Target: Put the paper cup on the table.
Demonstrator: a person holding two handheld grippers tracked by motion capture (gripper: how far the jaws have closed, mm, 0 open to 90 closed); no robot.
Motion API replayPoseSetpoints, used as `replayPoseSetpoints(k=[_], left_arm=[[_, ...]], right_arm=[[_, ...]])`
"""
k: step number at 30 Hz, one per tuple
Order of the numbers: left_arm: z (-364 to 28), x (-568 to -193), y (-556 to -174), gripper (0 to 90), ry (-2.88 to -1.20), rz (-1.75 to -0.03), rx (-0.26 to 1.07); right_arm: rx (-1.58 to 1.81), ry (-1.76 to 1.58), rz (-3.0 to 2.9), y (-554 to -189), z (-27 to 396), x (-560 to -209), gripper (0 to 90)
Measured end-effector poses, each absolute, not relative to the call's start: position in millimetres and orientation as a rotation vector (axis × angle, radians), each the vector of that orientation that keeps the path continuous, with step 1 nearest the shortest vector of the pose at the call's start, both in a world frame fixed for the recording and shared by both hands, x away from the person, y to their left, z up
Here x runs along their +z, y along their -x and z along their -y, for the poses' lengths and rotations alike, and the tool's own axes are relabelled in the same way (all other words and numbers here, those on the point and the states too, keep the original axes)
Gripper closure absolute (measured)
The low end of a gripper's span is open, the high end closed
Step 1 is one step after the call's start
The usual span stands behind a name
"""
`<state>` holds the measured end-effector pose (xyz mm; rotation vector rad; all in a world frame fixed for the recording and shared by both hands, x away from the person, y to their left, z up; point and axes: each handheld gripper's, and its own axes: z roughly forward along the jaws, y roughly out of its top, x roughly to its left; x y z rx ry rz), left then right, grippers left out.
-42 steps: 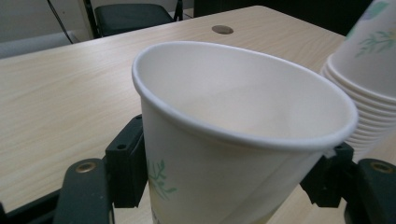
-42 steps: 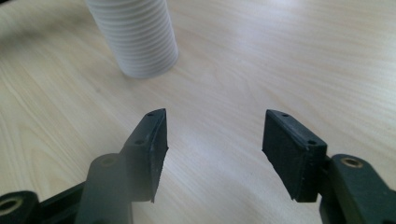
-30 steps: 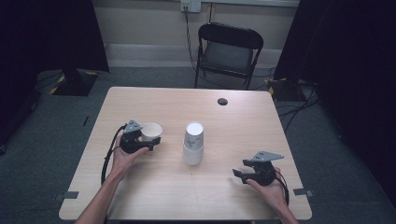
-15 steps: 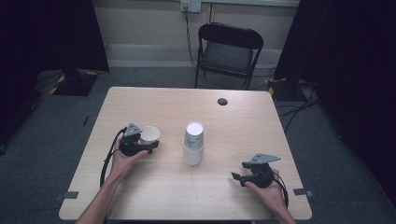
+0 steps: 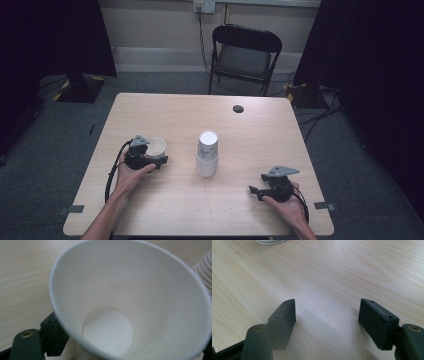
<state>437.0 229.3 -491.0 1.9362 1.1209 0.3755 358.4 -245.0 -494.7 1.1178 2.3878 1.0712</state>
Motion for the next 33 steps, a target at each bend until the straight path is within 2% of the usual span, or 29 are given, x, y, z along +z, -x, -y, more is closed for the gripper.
replayPoseSetpoints(k=[11, 14, 17, 21, 27, 33], left_arm=[[-240, -480, -421, 16.6, -1.997, -1.111, 0.378], [-247, -475, -407, 19.7, -1.998, -1.172, 0.403], [-252, -468, -397, 17.9, -2.004, -1.173, 0.351], [-254, -460, -380, 18.3, -2.037, -1.171, 0.386], [-265, -466, -356, 19.5, -2.067, -1.222, 0.390], [-281, -481, -349, 19.8, -2.117, -1.278, 0.384]], right_arm=[[1.063, -1.092, -2.350, -355, 240, -499, 25.3], [1.059, -1.094, -2.348, -355, 240, -499, 25.2], [1.055, -1.097, -2.346, -355, 239, -499, 25.1], [1.054, -1.098, -2.345, -356, 239, -499, 25.0], [1.052, -1.102, -2.343, -356, 239, -499, 23.2], [1.044, -1.108, -2.342, -357, 239, -499, 21.8]])
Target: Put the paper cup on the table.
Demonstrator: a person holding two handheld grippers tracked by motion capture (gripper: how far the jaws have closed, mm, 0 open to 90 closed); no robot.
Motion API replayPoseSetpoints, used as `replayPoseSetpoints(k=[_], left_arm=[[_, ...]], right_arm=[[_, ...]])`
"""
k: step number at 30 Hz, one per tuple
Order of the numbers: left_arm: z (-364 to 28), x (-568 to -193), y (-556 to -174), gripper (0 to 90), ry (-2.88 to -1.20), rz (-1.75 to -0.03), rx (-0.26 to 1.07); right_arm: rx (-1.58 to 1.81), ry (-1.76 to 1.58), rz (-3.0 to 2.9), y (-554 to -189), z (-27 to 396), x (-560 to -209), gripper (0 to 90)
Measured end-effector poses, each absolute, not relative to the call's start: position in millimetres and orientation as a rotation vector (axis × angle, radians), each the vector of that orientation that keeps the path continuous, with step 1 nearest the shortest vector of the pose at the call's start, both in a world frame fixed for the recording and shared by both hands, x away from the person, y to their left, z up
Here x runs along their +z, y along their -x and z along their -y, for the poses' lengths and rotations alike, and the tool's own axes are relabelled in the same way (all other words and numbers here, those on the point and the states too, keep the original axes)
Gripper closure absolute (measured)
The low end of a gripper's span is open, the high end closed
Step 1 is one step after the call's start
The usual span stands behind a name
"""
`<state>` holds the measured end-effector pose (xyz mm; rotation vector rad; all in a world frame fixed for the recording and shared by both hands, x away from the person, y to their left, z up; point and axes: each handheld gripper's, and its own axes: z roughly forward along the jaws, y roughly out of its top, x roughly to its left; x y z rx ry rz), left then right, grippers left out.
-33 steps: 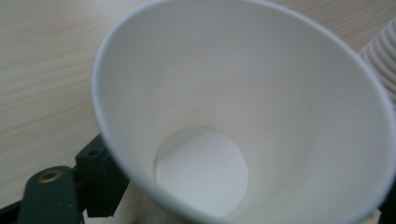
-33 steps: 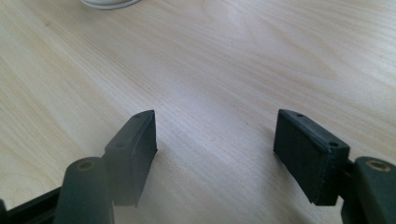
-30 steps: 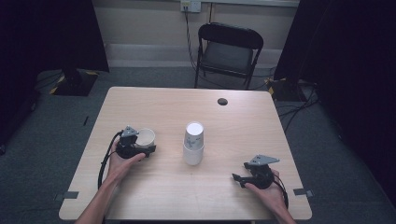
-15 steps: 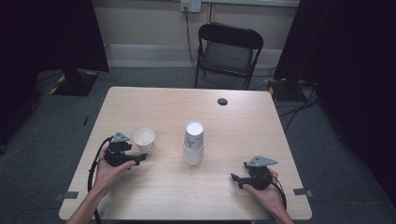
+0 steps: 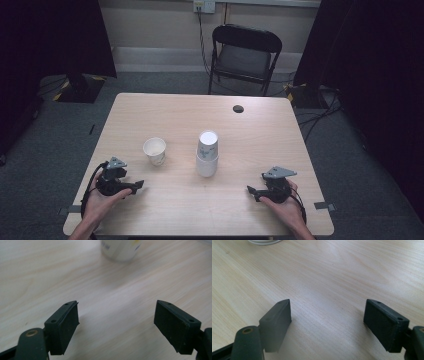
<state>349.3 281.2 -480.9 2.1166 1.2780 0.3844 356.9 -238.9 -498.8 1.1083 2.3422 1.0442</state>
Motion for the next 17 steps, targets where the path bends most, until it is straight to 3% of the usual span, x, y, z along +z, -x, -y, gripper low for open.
replayPoseSetpoints(k=[8, 14, 17], left_arm=[[-276, -493, -347, 14.3, -2.125, -1.246, 0.464], [-277, -502, -347, 3.3, -2.068, -1.213, 0.511], [-277, -502, -347, 3.2, -2.065, -1.215, 0.512]], right_arm=[[1.041, -1.115, -2.337, -357, 239, -499, 20.9], [1.035, -1.127, -2.328, -357, 239, -499, 20.5], [1.035, -1.127, -2.328, -358, 239, -499, 20.3]])
